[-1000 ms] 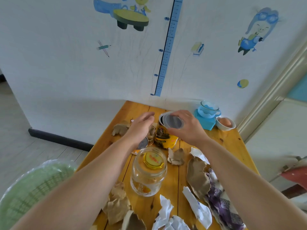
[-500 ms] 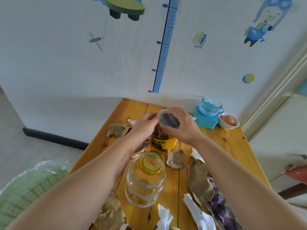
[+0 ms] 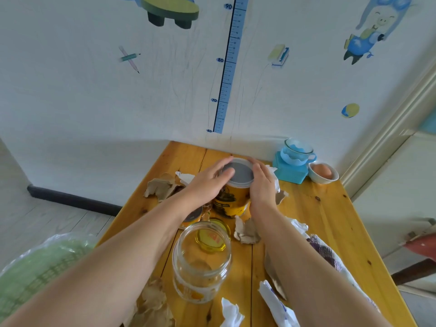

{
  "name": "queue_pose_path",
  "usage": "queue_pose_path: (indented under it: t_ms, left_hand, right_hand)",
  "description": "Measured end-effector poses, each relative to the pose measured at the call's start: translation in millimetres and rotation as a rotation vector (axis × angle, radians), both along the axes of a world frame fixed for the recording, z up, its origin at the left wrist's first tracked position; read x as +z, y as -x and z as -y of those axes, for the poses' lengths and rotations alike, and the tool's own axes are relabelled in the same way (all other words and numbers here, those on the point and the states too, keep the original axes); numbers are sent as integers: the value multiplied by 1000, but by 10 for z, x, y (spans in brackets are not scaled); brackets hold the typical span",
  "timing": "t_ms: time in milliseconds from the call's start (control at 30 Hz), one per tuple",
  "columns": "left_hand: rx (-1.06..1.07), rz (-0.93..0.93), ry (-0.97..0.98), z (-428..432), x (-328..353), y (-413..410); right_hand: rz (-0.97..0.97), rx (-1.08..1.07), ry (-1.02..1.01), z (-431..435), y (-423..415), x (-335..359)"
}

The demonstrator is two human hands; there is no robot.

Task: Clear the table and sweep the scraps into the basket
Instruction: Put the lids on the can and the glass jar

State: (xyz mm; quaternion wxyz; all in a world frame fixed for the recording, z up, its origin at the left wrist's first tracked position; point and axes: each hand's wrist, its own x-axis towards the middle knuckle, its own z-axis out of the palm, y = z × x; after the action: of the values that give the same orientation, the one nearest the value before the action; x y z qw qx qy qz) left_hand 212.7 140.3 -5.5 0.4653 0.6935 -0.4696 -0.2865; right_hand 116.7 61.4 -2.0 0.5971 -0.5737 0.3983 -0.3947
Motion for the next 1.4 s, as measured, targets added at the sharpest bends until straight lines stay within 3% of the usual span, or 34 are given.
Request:
queue_pose_path:
  t_ms: [167, 367, 600, 800, 967, 1067, 1233, 1300, 1400]
  left_hand:
    - [-24, 60, 57, -5, -106, -16]
    - [-53, -103, 68, 10, -85, -39]
    - [-33, -87, 64, 28, -72, -41]
    - [-7, -28, 46, 48, -54, -51]
    - [-8, -35, 25, 45, -53, -65]
    - [-12, -42, 8, 12, -50, -33]
    - [36, -163, -93, -64, -32, -19]
    - [60, -189, -93, -92, -34, -4]
    - [46, -151, -139, -109, -30, 7]
  right_hand:
    - [33, -12, 18, 18, -10, -4]
    - [49, -22, 90, 32, -26, -36]
    - [63, -28, 136, 41, -26, -92]
    - [77, -101, -27, 50, -87, -145]
    - [72, -110, -27, 7, -82, -89]
    - [16, -48, 21, -24, -41, -77]
    - [-120, 238, 118, -32, 249, -130]
    - [-114, 327, 228, -60, 345, -227]
    - [-253, 329, 463, -86, 339, -379]
